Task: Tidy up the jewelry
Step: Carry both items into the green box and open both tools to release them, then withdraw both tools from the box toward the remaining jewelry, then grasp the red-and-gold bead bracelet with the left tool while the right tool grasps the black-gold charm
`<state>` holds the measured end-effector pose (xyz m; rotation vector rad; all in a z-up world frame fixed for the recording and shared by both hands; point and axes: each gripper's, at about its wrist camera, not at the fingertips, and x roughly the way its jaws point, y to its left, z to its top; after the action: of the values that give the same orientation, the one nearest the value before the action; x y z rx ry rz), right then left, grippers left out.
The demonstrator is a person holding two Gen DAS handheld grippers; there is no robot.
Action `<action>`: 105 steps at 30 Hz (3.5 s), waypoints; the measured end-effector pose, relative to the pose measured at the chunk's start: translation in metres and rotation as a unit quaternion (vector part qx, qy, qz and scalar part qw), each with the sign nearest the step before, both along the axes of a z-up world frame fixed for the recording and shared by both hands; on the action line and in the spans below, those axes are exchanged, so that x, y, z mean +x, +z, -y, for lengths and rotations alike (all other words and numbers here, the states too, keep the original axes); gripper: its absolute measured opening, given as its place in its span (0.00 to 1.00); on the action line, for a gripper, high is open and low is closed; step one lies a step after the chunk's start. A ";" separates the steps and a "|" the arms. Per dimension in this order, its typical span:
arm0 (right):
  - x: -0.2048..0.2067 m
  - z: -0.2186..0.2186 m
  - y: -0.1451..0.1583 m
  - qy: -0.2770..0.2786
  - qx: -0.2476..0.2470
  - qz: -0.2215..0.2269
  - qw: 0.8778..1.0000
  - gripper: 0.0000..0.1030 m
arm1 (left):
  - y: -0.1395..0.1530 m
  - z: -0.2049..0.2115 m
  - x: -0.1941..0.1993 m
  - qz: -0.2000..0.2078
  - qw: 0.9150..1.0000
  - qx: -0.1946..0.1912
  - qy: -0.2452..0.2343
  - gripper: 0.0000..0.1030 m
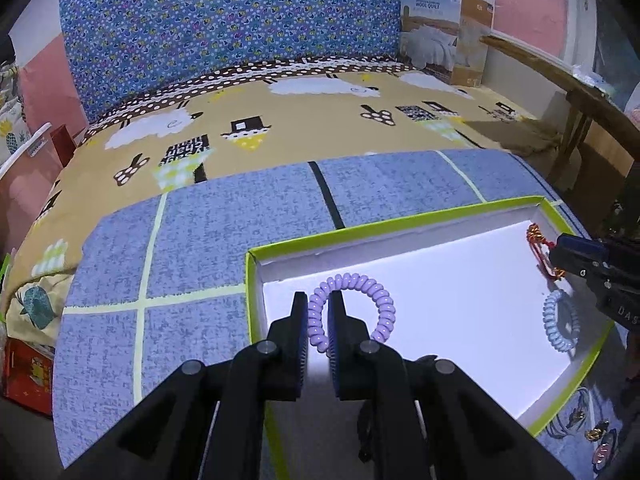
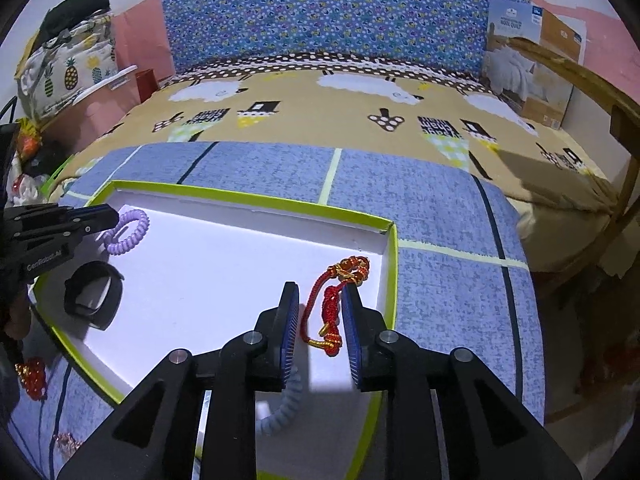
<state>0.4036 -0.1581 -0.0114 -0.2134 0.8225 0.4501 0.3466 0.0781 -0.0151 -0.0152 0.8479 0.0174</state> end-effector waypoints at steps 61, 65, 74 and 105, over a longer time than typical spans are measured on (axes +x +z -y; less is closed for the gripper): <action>-0.248 0.073 0.015 -0.002 0.099 0.013 0.995 0.22 | 0.015 0.031 -0.255 0.070 0.994 -0.071 -0.043 0.29; -0.245 0.070 0.013 -0.002 0.097 0.011 0.995 0.24 | 0.012 0.027 -0.247 0.065 0.995 -0.067 -0.033 0.30; -0.228 0.065 0.006 0.000 0.085 0.007 0.996 0.25 | 0.002 0.017 -0.222 0.045 0.997 -0.058 -0.010 0.39; -0.168 0.033 -0.020 0.028 0.002 -0.035 0.999 0.27 | -0.014 0.015 -0.169 -0.005 0.999 -0.041 0.003 0.44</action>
<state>0.2353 -0.1912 -0.0317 -0.2190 0.8850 0.5145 0.1776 0.0633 -0.0291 -0.0957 0.8590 -0.0119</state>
